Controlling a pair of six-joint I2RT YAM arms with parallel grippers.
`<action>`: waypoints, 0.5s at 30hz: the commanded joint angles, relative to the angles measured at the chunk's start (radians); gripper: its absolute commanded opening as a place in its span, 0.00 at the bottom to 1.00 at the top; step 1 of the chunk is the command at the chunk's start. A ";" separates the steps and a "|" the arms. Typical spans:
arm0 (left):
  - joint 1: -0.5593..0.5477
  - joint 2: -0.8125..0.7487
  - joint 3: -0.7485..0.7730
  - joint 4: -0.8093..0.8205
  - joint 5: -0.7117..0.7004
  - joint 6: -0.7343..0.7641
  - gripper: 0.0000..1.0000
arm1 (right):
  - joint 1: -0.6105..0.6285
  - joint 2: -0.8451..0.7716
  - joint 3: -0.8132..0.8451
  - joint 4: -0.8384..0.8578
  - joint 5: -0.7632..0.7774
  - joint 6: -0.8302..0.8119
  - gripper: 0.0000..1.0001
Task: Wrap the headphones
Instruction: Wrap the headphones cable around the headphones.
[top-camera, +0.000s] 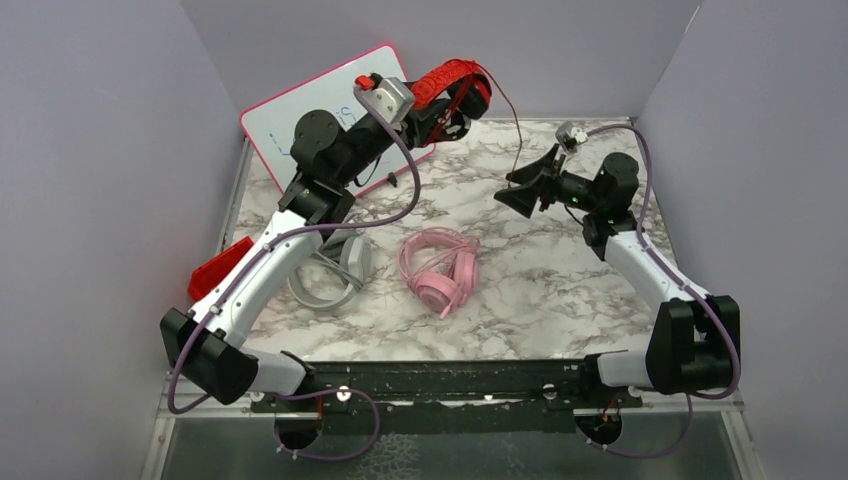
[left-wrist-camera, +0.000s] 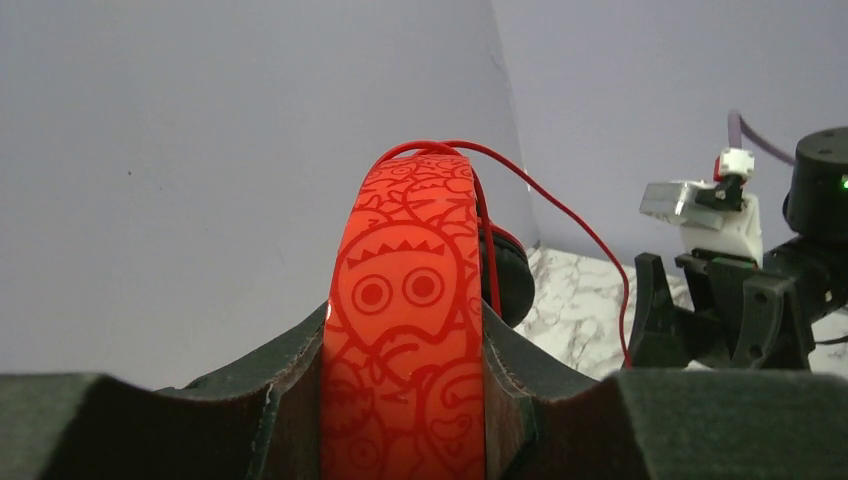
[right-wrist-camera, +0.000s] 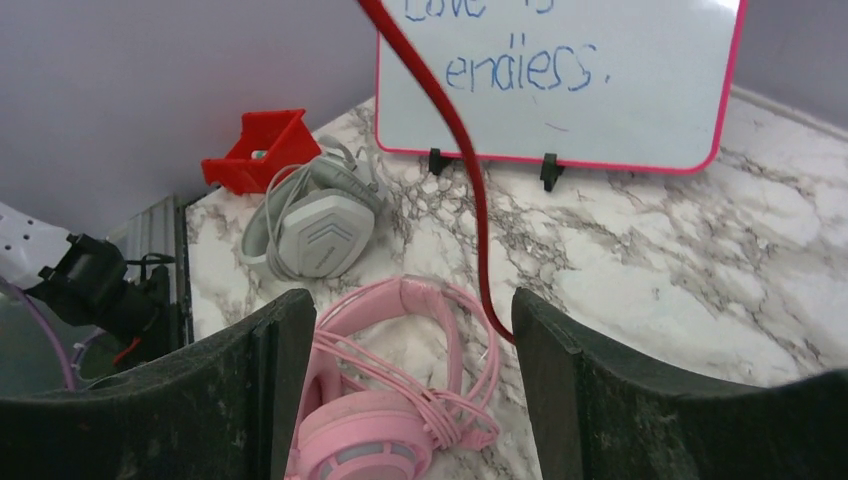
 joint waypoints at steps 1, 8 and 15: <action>0.004 -0.059 0.064 0.144 0.039 -0.108 0.00 | 0.012 -0.004 0.004 0.175 -0.056 -0.046 0.76; 0.004 -0.060 0.105 0.166 0.055 -0.159 0.00 | 0.015 0.012 0.065 0.150 0.001 -0.047 0.73; 0.004 -0.067 0.120 0.166 0.070 -0.179 0.00 | 0.018 0.046 0.078 0.336 -0.123 0.114 0.76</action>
